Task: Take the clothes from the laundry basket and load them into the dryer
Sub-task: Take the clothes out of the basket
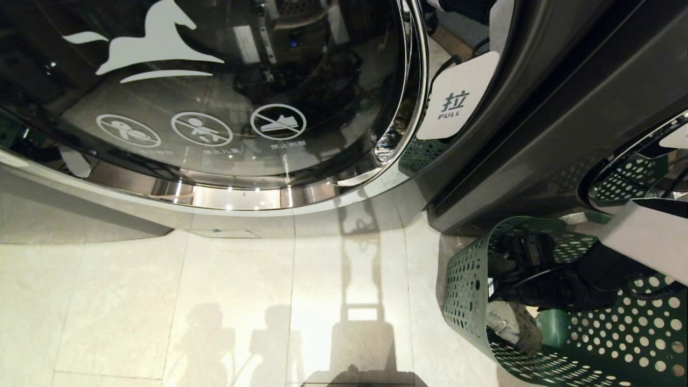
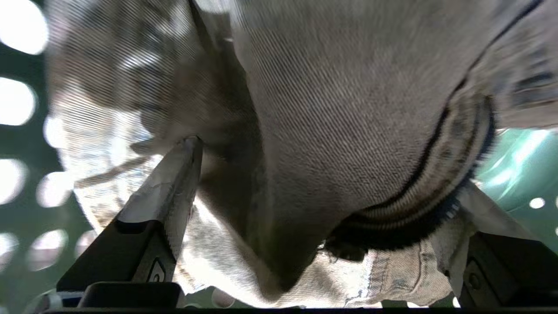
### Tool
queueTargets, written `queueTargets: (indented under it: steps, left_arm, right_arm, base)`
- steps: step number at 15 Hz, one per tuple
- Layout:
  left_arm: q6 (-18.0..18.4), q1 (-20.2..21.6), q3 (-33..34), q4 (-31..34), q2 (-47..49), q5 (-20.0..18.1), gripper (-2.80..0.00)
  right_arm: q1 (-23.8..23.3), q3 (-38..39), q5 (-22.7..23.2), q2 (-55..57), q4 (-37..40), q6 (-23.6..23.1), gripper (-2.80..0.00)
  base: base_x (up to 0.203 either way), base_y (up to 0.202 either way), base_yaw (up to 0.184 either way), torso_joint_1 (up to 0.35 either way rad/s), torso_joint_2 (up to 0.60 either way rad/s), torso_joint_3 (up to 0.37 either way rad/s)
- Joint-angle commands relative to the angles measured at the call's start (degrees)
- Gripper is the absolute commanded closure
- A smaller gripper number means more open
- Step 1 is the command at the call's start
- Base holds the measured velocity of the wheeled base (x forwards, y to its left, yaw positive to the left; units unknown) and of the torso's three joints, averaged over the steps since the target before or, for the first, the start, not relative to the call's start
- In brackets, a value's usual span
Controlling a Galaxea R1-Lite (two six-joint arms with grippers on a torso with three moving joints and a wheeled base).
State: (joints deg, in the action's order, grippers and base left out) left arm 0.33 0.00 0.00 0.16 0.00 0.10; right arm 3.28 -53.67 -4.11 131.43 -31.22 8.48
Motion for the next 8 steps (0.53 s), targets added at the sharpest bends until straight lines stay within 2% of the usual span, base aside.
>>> queueTargets:
  steps: [1, 5, 6, 8]
  left_arm:
    - [0.02, 0.00, 0.09, 0.02, 0.00, 0.00, 0.00]
    - [0.02, 0.00, 0.09, 0.02, 0.00, 0.03, 0.00]
    - [0.02, 0.00, 0.09, 0.02, 0.00, -0.01, 0.00]
    - [0.02, 0.00, 0.09, 0.02, 0.00, 0.06, 0.00]
  right_arm:
    - [-0.03, -0.21, -0.02, 2.08, -0.24, 0.13, -2.80]
    - [0.06, -0.30, 0.05, 2.97, -0.33, -0.06, -2.80]
    - [-0.03, -0.30, -0.02, 2.98, -0.33, -0.18, 0.00]
    - [0.06, -0.12, 0.07, 2.55, -0.33, -0.31, 0.00]
  base:
    - [0.000, 0.000, 0.000, 0.000, 0.00, 0.000]
    - [0.000, 0.000, 0.000, 0.000, 0.00, 0.000]
    - [0.000, 0.000, 0.000, 0.000, 0.00, 0.000]
    - [0.000, 0.000, 0.000, 0.000, 0.00, 0.000]
